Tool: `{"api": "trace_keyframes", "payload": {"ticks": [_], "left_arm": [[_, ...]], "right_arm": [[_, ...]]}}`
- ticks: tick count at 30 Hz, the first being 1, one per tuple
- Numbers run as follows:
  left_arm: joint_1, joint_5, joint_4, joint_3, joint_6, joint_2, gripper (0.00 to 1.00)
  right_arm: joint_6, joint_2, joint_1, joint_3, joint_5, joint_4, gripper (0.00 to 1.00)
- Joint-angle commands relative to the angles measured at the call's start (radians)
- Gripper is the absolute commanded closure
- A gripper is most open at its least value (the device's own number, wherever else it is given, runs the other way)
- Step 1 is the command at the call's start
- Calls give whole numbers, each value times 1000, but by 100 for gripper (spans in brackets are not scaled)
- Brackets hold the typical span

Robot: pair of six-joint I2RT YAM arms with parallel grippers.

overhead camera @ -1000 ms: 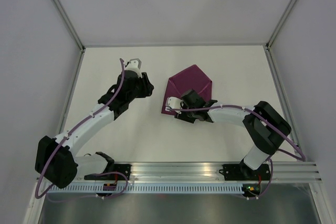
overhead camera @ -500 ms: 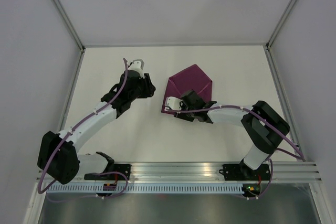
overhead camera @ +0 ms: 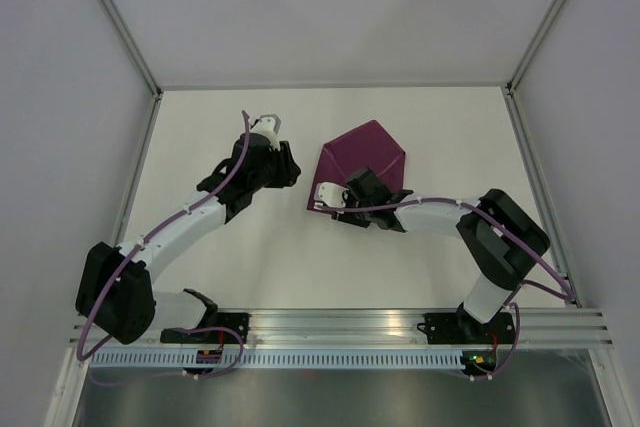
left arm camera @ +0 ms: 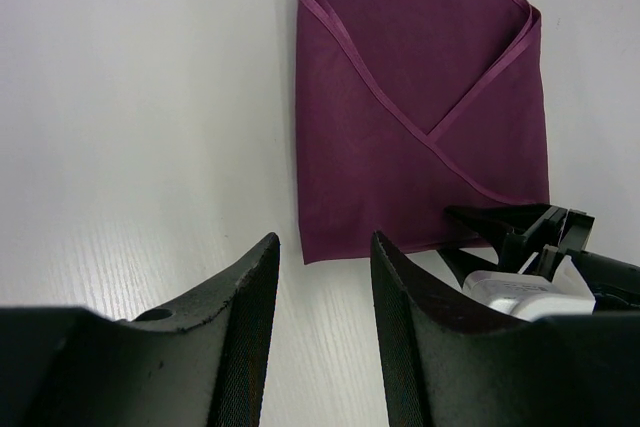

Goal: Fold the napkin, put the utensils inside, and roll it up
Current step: Roll the napkin with the utensil

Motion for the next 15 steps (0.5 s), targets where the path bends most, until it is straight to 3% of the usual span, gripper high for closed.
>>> {"api": "trace_keyframes", "payload": {"ticks": [1,15], "left_arm": [[6,34,40,20,43,14,53],[4,38,101,-30,42,21,53]], "right_arm": [[-9,79,-23,-25,-57,-181,55],[-38,111,-91,25,-209,-323,79]]}}
